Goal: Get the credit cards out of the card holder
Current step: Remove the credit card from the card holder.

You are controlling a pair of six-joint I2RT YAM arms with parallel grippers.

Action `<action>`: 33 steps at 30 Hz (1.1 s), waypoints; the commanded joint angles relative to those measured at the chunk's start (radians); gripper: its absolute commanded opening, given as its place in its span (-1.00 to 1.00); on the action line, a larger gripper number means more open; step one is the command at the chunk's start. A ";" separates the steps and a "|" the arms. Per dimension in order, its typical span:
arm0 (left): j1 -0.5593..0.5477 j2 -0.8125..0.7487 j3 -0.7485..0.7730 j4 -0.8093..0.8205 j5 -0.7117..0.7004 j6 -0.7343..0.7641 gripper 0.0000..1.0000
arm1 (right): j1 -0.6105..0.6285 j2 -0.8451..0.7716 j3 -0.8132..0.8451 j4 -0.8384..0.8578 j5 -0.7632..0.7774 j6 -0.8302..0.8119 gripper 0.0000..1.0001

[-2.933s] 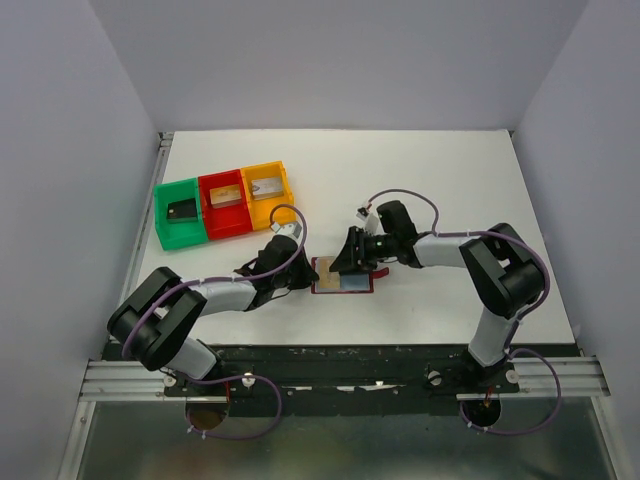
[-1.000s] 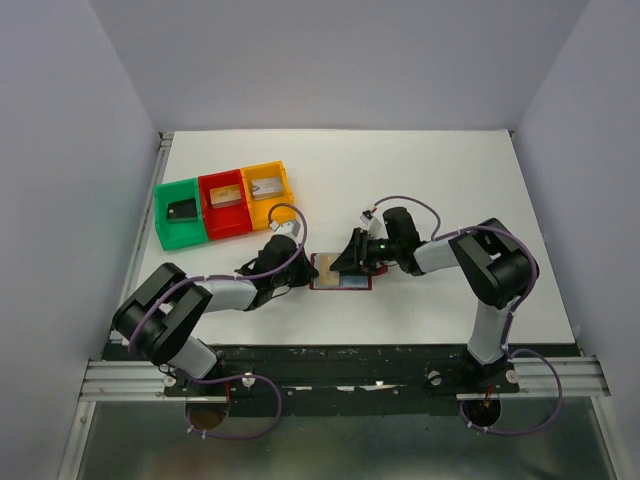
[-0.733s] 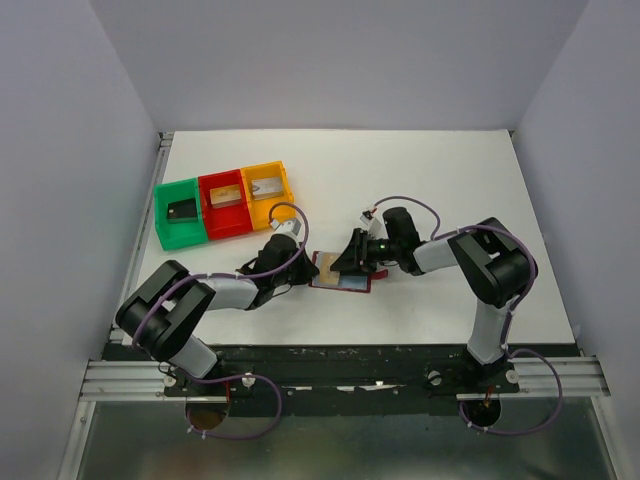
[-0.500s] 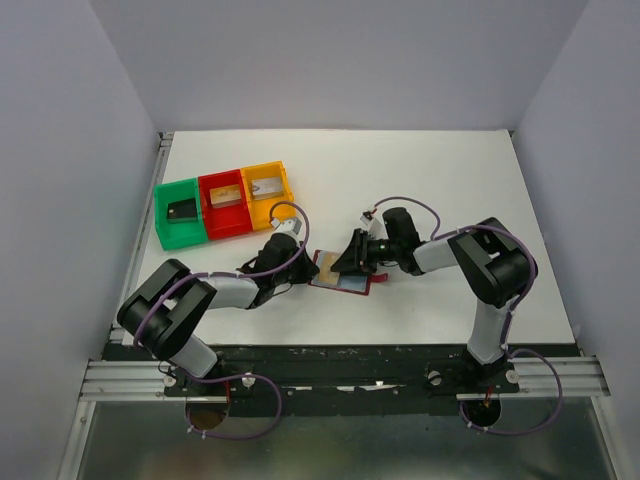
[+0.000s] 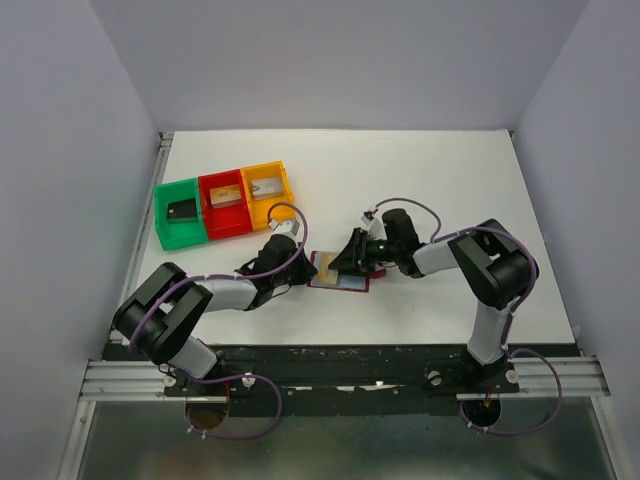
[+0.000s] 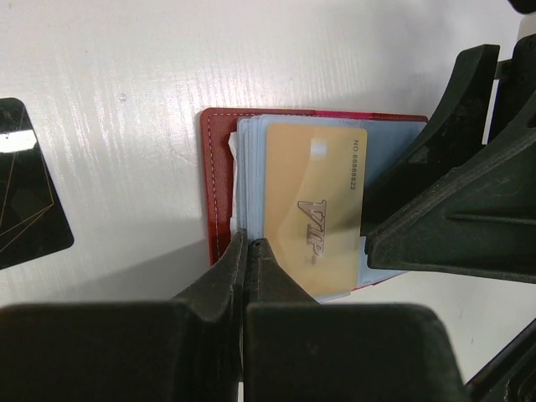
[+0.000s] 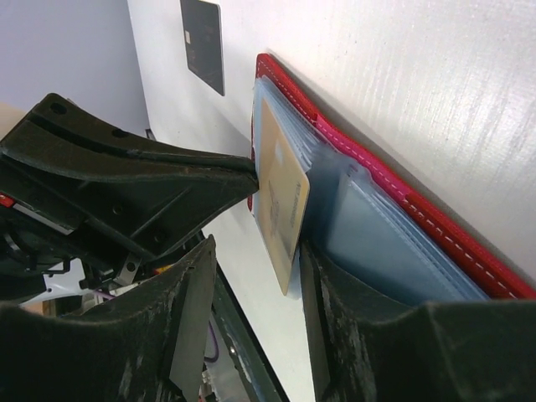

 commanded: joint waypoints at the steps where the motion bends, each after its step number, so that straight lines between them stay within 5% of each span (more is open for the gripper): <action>1: -0.034 -0.007 -0.022 -0.046 0.053 -0.017 -1.00 | 0.026 -0.026 -0.001 0.101 0.015 0.044 0.05; 13: -0.037 -0.016 -0.025 -0.057 0.041 -0.014 -1.00 | 0.011 -0.026 -0.033 0.216 0.014 0.113 0.06; 33: -0.038 0.038 -0.004 0.003 0.119 0.001 -1.00 | 0.028 0.029 0.074 0.069 -0.097 0.024 0.07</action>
